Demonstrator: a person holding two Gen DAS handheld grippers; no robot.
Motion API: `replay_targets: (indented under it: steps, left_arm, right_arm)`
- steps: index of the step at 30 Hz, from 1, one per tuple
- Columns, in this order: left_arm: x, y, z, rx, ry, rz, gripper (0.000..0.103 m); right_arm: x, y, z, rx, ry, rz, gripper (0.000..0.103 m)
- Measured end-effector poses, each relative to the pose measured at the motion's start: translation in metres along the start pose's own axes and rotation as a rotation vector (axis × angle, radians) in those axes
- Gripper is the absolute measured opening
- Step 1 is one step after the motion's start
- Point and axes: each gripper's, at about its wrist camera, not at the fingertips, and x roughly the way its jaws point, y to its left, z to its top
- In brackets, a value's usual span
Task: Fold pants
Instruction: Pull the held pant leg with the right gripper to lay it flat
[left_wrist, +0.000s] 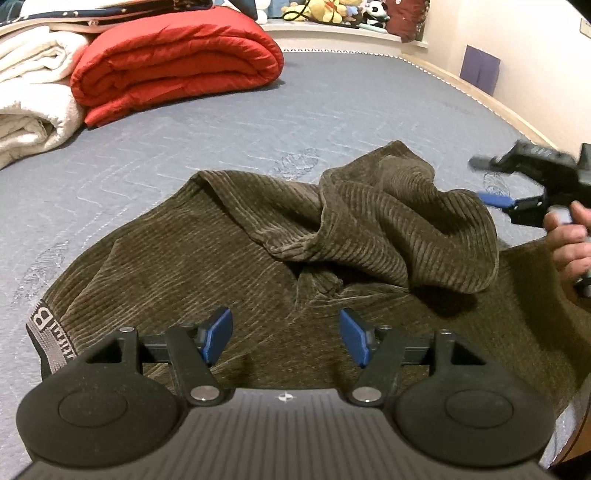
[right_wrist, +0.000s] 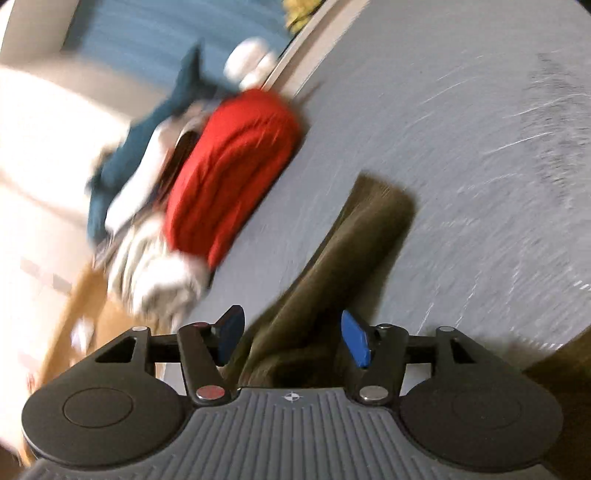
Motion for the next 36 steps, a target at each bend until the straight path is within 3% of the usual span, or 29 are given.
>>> replay_targets:
  steps: [4,7,12,15,21,23,28,32,36]
  left_arm:
    - [0.008,0.000,0.001,-0.005,0.014,0.005,0.070]
    - [0.013,0.000,0.002,-0.012,0.024,0.004,0.070]
    - [0.019,-0.004,0.003,-0.001,0.035,0.007,0.070]
    - [0.022,-0.004,0.003,-0.002,0.044,0.009,0.072]
    - [0.026,-0.001,0.005,-0.019,0.052,0.014,0.073]
    - [0.027,-0.001,0.005,-0.022,0.055,0.014,0.073]
    - [0.031,-0.003,0.007,-0.026,0.064,0.014,0.074]
    - [0.032,-0.003,0.008,-0.025,0.065,0.011,0.075]
    - [0.032,-0.002,0.008,-0.028,0.065,0.010,0.075]
  right_arm:
    - [0.031,-0.008,-0.012,-0.045,0.068,-0.135,0.061]
    - [0.056,-0.012,-0.020,-0.031,0.080,-0.190,0.061]
    - [0.086,-0.011,-0.019,0.059,0.044,-0.137,0.062]
    - [0.095,-0.007,-0.018,0.054,0.029,-0.115,0.072]
    - [0.110,0.000,-0.009,0.069,0.061,-0.071,0.075]
    - [0.114,0.009,-0.007,0.047,0.061,-0.049,0.069]
    - [0.127,0.036,-0.014,-0.041,0.121,0.049,0.070]
    - [0.136,0.050,-0.024,-0.152,0.133,0.013,0.071]
    - [0.133,0.048,-0.022,-0.155,0.132,-0.007,0.066]
